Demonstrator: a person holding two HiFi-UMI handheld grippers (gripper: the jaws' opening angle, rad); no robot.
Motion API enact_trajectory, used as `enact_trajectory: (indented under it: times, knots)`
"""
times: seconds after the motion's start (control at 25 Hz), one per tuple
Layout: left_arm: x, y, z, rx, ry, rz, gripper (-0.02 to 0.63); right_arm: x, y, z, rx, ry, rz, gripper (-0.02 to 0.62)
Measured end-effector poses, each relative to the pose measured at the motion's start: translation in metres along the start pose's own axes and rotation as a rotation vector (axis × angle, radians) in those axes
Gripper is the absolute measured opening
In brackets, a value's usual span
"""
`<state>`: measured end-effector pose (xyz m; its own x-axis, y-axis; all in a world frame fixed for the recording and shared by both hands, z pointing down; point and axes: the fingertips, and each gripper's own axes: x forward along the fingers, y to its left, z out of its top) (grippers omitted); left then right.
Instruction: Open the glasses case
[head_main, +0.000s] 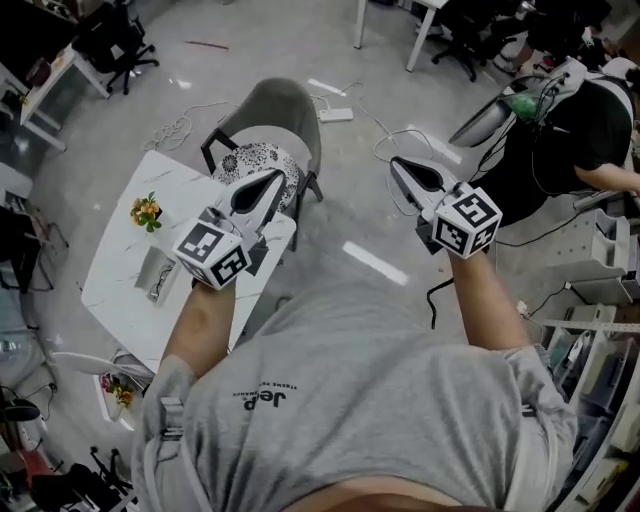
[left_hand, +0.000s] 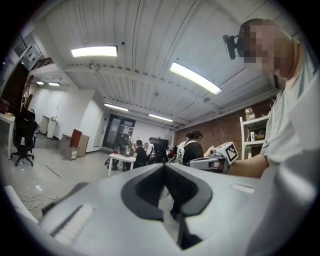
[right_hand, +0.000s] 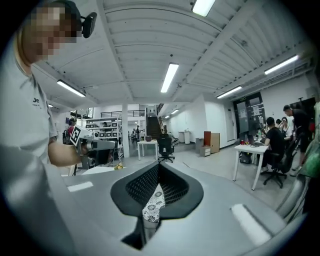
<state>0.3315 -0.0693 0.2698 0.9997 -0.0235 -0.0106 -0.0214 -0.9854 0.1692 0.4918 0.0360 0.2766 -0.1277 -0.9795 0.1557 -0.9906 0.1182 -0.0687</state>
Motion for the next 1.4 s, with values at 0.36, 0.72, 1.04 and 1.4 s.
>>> enact_trajectory:
  times: [0.36, 0.72, 1.04, 1.4]
  knots:
    - [-0.005, -0.029, 0.018, -0.015, -0.018, 0.041, 0.055, -0.036, -0.007, 0.019, 0.013, -0.045, 0.005, 0.002]
    - [-0.024, -0.031, 0.026, 0.007, -0.039, 0.06, 0.055, -0.029, 0.007, 0.023, -0.004, -0.046, 0.033, 0.002]
    - [-0.035, -0.023, 0.027, 0.01, -0.048, 0.076, 0.055, -0.016, 0.014, 0.023, -0.015, -0.04, 0.054, 0.002]
    - [-0.032, -0.02, 0.031, 0.023, -0.047, 0.072, 0.056, -0.01, 0.011, 0.026, -0.019, -0.028, 0.06, 0.002]
